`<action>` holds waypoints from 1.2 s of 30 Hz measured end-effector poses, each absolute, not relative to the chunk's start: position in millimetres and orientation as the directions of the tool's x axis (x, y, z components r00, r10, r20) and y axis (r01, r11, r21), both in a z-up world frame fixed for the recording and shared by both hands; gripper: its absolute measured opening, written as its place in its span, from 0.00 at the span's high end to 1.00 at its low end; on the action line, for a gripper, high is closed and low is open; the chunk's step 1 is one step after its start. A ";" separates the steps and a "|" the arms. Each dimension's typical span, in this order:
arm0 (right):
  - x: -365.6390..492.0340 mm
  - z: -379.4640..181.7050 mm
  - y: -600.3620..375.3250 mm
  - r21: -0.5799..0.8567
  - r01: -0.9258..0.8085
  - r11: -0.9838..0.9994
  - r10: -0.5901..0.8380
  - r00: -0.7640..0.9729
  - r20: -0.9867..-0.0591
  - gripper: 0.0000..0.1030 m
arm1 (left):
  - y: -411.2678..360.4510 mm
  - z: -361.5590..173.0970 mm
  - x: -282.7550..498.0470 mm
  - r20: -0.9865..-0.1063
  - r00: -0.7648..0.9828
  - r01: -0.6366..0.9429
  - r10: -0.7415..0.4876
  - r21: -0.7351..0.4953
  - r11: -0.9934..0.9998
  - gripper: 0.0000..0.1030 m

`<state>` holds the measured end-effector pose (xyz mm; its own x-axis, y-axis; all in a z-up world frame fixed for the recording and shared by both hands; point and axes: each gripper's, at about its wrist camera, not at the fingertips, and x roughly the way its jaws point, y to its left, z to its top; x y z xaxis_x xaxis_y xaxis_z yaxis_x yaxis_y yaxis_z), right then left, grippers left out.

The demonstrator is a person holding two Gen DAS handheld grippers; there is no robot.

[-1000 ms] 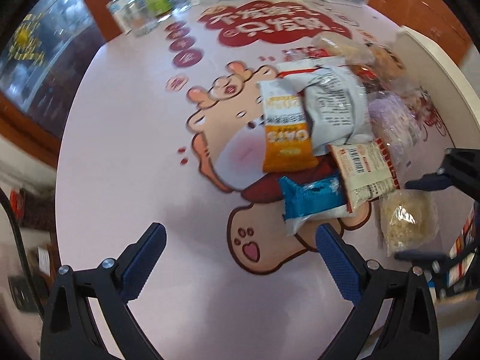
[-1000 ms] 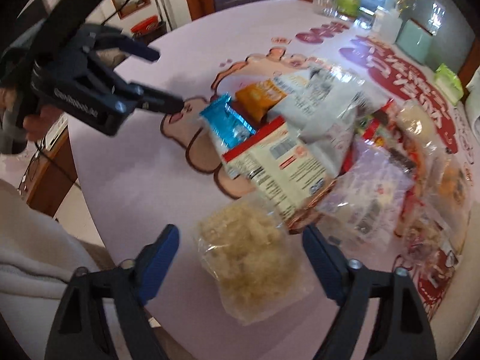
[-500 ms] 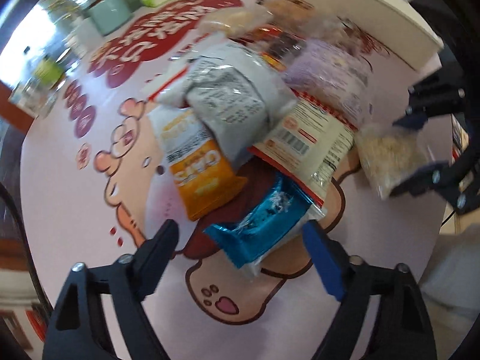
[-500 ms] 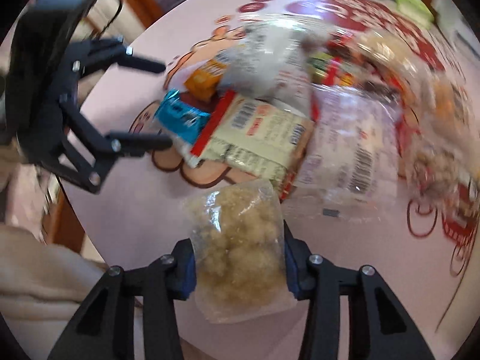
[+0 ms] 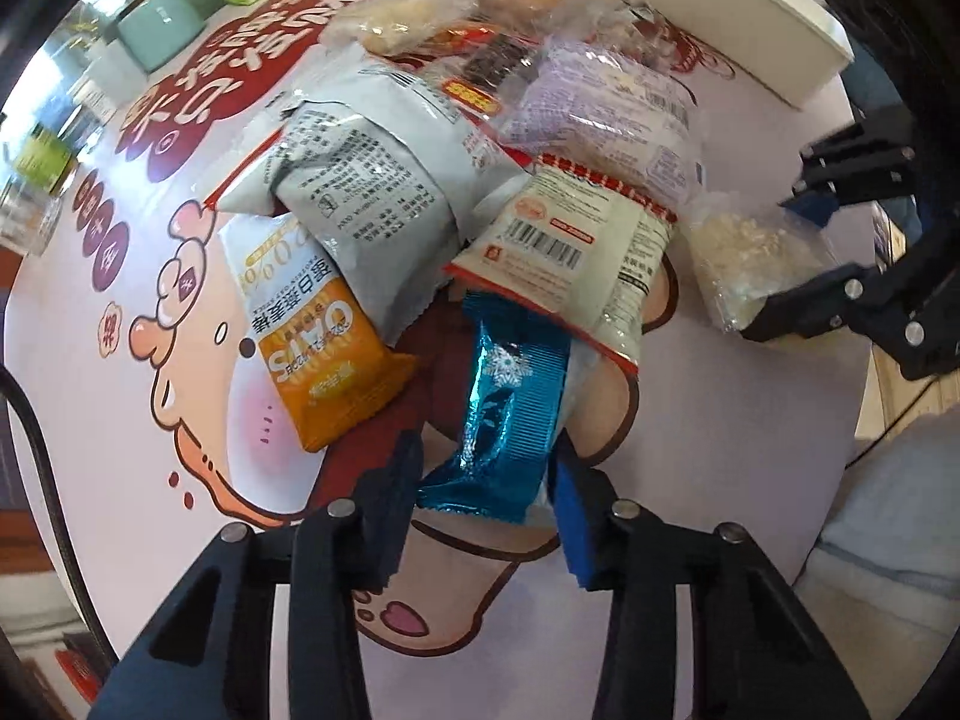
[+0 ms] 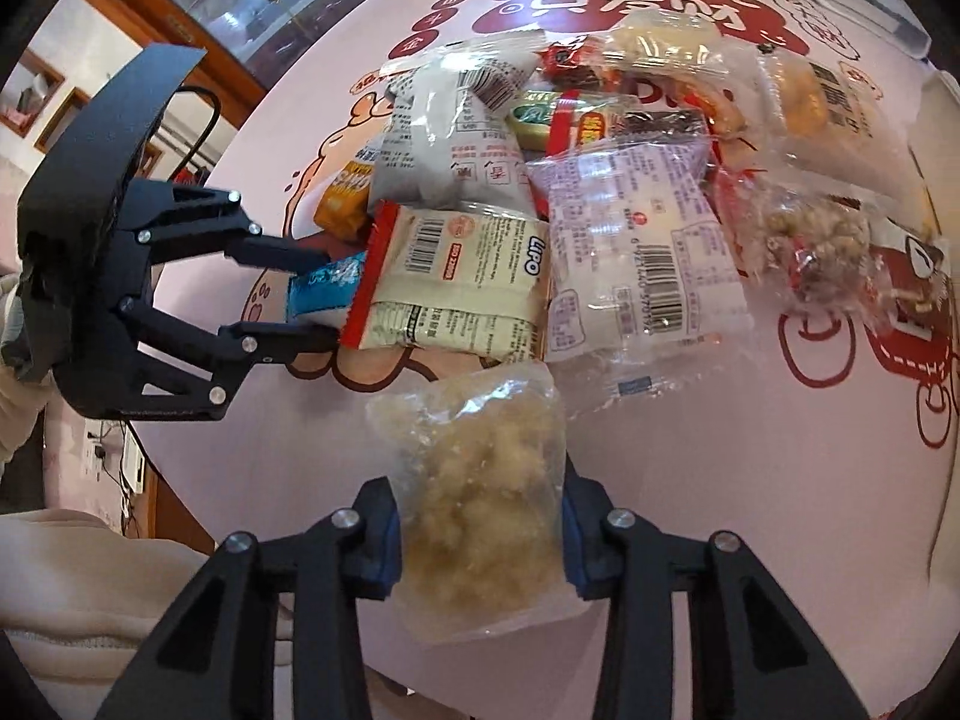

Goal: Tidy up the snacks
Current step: 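Carry both snacks over the white tray and open both grippers to drop them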

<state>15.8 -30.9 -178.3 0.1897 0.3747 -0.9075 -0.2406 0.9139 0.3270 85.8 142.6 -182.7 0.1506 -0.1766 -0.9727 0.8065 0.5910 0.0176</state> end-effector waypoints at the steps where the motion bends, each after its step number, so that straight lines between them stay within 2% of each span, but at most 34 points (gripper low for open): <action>1: 17.1 -177.7 -30.8 0.330 -0.236 0.914 0.377 0.195 -0.905 0.62 | 144.1 -180.9 85.5 -0.969 0.152 0.790 -0.193 0.002 0.613 0.64; 5: 19.5 -172.1 -33.5 0.336 -0.229 0.914 0.385 0.218 -0.897 0.62 | 153.4 -174.0 82.4 -0.954 0.183 0.724 -0.237 -0.032 0.689 0.65; 11: 13.7 -147.1 -49.1 0.323 -0.234 0.917 0.381 0.278 -0.882 0.63 | 155.0 -148.4 69.5 -0.930 0.265 0.658 -0.254 -0.018 0.753 0.65; 21: 11.2 -84.2 -81.4 0.246 -0.185 0.952 0.304 0.458 -0.835 0.63 | 109.6 -64.4 81.9 -0.854 0.390 0.560 -0.345 -0.078 0.825 0.66; 29: 8.1 -29.6 -157.6 0.245 0.046 0.968 0.170 0.598 -0.783 0.63 | 7.2 -9.5 82.3 -0.788 0.425 0.614 -0.446 -0.112 0.781 0.66; 36: 6.4 -7.5 -238.1 0.206 0.295 0.933 -0.035 0.643 -0.765 0.63 | -96.5 -14.9 77.6 -0.822 0.402 0.669 -0.404 -0.037 0.742 0.65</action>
